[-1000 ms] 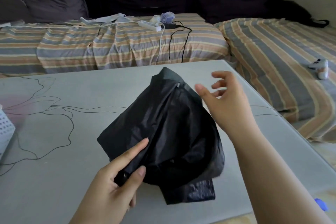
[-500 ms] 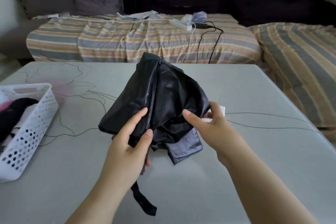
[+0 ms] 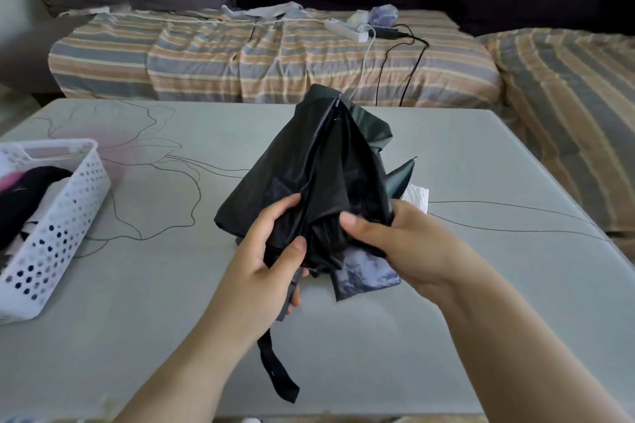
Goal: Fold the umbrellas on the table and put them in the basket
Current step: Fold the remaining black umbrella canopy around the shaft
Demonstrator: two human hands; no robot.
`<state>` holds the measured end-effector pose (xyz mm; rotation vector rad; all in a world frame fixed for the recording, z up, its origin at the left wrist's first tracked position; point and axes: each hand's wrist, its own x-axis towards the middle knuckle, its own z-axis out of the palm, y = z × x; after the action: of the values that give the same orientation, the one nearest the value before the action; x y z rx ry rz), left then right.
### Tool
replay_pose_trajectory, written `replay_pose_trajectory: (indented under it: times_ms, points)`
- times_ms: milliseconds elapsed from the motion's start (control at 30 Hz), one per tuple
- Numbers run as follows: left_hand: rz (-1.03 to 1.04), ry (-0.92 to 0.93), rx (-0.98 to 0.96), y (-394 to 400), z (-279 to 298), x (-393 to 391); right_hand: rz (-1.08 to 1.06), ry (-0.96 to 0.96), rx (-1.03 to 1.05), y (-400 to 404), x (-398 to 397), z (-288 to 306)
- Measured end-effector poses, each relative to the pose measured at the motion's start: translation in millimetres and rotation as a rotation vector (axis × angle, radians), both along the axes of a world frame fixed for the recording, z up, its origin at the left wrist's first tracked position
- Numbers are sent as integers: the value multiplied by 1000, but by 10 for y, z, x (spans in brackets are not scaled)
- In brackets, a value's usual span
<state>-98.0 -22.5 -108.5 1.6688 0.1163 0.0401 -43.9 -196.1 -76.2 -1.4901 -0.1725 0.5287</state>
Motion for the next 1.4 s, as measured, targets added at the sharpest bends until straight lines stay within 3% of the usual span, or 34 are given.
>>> replay_pose_trajectory:
  times_ms: [100,233,300,367,467,533,633,767,1067,1133,1233,1267,1400]
  points:
    - [7,32,-73,-17,4,17,-11,34,342,-84,5,78]
    - [9,48,-125,-3,18,47,22,46,486,-112,3,75]
    - [-2,47,-138,-8,28,43,41,70,396,-83,16,47]
    - [-15,55,-140,-14,35,31,78,45,148,-107,42,58]
    - [-29,68,-119,-15,30,12,305,-79,-151,-216,84,72]
    - [-35,81,-114,-19,18,5,427,-95,-183,-257,87,82]
    - [-21,100,-108,-14,10,21,444,-96,64,-307,87,48]
    - [22,100,-92,11,25,53,287,-31,278,-251,65,-13]
    - [12,121,-103,-31,50,28,-11,25,306,-74,38,20]
    - [0,125,-108,-34,61,24,-21,25,177,-64,26,63]
    - [-2,129,-98,-3,77,16,2,-167,-433,-146,45,106]
    - [10,132,-100,11,73,20,-7,-199,-549,-186,57,119]
    - [8,132,-103,-4,52,43,8,-102,-336,-272,74,171]
